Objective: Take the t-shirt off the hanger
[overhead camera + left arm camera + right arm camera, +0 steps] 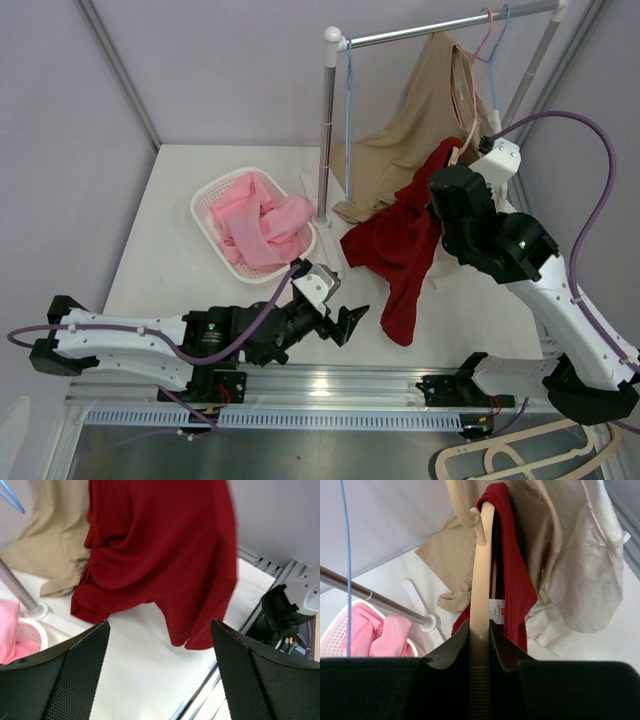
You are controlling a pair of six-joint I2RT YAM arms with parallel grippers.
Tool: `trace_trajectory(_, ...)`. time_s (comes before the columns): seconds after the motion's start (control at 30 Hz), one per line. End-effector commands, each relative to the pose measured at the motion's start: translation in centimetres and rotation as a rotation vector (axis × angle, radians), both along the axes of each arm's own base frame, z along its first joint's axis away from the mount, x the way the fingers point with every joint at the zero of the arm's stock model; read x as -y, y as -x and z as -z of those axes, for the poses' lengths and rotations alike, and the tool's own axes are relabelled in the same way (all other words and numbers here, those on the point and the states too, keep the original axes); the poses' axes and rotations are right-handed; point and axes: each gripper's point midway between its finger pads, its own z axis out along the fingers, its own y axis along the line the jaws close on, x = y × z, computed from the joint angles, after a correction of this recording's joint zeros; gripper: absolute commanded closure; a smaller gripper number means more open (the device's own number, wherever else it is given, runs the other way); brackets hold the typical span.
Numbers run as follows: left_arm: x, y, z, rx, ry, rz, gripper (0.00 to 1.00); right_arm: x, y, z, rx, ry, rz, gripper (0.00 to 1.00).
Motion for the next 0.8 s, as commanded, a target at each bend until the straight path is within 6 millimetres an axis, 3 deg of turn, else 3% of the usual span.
trace_trajectory(0.0,1.2,1.0,-3.1,0.091,0.135,0.026,0.12,0.1,-0.7,-3.4,0.11,-0.107,0.077,1.0)
trace_trajectory(0.07,1.6,1.4,-4.0,0.146,0.19,0.051,0.08,-0.4,-1.0,-4.0,0.116,-0.104,0.065,1.0)
trace_trajectory(0.13,2.3,2.7,-2.5,0.18,0.202,0.142,0.03,-1.0,-1.3,-4.8,0.124,-0.116,0.045,1.0)
trace_trajectory(0.23,2.3,3.1,-3.1,0.235,0.256,0.171,0.0,-1.7,-1.5,-5.5,0.129,-0.134,0.023,1.0)
trace_trajectory(0.37,3.4,2.3,-1.3,0.288,0.158,0.132,0.0,-2.3,-1.7,-7.1,0.149,-0.164,0.005,1.0)
trace_trajectory(0.6,5.1,2.1,-1.6,0.375,0.2,0.112,0.01,-3.9,-1.2,-7.8,0.165,-0.181,-0.036,1.0)
trace_trajectory(0.77,7.3,1.8,-0.5,0.391,0.148,0.092,0.01,-4.8,-0.6,-8.1,0.166,-0.192,-0.077,1.0)
